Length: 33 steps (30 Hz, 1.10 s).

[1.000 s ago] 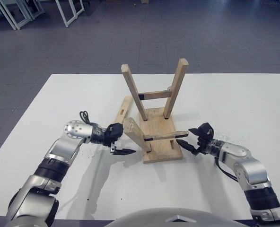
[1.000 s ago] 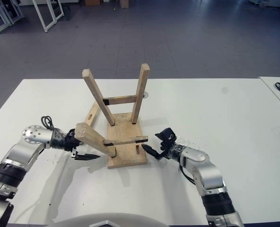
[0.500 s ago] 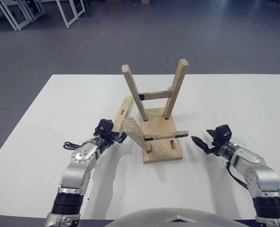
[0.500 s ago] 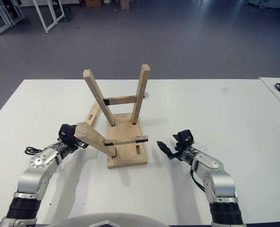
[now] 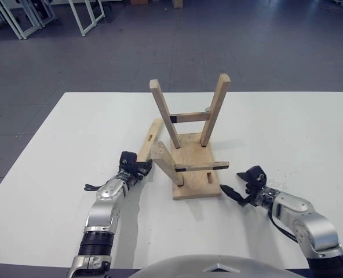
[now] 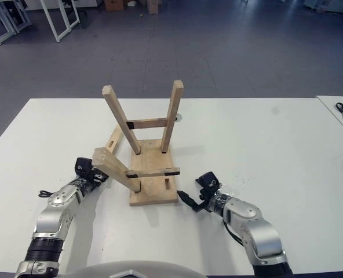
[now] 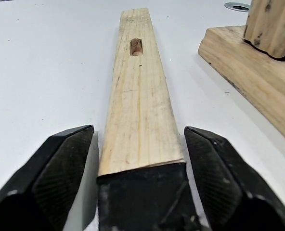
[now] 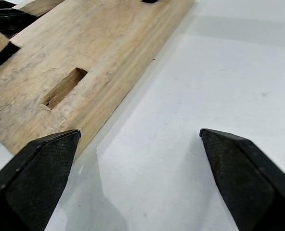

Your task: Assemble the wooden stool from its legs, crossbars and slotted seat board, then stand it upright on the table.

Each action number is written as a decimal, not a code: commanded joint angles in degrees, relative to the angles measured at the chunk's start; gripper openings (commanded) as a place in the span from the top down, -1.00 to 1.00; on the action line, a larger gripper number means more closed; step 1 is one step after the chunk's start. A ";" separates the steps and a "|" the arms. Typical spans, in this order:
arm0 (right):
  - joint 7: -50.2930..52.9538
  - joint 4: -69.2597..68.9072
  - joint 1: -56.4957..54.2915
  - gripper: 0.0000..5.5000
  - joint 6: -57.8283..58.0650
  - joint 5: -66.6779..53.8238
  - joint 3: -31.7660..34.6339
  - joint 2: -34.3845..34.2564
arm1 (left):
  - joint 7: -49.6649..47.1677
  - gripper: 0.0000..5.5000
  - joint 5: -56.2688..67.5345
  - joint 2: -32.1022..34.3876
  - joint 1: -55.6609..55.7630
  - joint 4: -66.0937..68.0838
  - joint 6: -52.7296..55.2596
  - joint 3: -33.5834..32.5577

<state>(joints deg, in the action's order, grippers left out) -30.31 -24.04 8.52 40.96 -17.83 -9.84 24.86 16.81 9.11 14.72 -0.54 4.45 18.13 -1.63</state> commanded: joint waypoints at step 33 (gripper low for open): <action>15.20 26.17 -49.49 -0.99 26.87 -64.21 22.97 -16.56 | 49.05 0.26 52.25 18.02 26.28 3.39 33.73 -11.77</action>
<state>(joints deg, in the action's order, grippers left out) -14.48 1.22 -38.68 68.86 -83.47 13.91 7.94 64.25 62.36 32.04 23.72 6.80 51.08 -14.69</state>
